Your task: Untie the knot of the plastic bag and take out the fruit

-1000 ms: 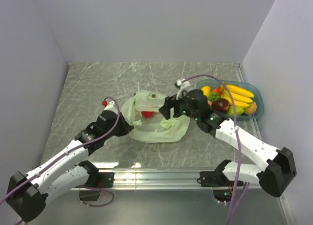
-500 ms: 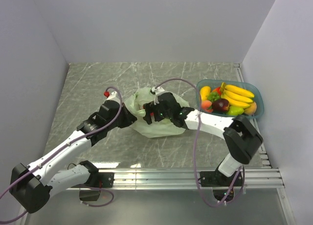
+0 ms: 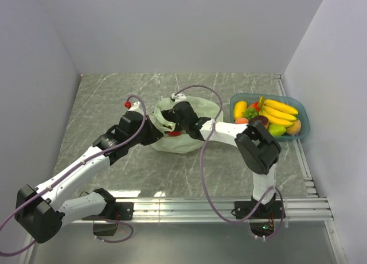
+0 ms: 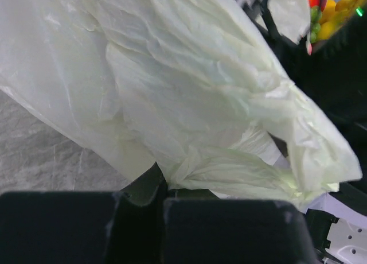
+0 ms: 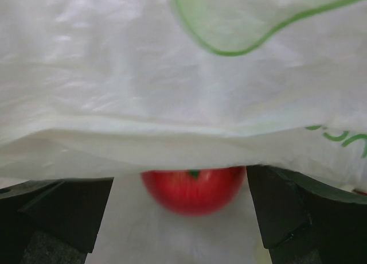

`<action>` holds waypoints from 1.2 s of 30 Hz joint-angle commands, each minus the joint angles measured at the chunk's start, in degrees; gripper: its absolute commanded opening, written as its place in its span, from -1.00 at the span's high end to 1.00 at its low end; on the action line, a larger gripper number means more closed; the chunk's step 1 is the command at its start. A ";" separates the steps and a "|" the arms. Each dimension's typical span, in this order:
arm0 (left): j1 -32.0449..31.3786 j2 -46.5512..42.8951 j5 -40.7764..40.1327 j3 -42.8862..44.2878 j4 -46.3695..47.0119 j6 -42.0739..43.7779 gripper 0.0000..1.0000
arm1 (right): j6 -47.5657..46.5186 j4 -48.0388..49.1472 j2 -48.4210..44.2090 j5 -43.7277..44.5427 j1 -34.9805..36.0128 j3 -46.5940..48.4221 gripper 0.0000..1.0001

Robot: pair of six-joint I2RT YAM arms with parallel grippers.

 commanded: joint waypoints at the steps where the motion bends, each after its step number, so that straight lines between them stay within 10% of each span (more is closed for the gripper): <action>1: -0.31 0.33 0.99 1.45 0.72 -0.60 0.99 | 0.76 2.48 4.16 0.58 -0.34 5.66 -0.99; 8: -0.31 -0.28 1.70 0.40 -0.42 -0.95 0.99 | 1.56 3.62 9.09 1.28 -0.52 8.14 -0.58; 14: -0.31 -2.39 0.04 -2.15 -1.13 -1.30 0.99 | -0.37 6.87 3.56 -0.91 -0.43 1.64 0.70; 17: -0.22 -3.01 -1.46 -3.91 -0.78 -1.30 0.99 | -1.25 7.58 -0.74 -2.93 -0.43 -1.43 0.92; 36: -0.22 -5.46 -8.85 -12.78 3.53 0.54 0.99 | -7.22 -7.26 -37.20 -6.04 -0.95 -11.99 1.00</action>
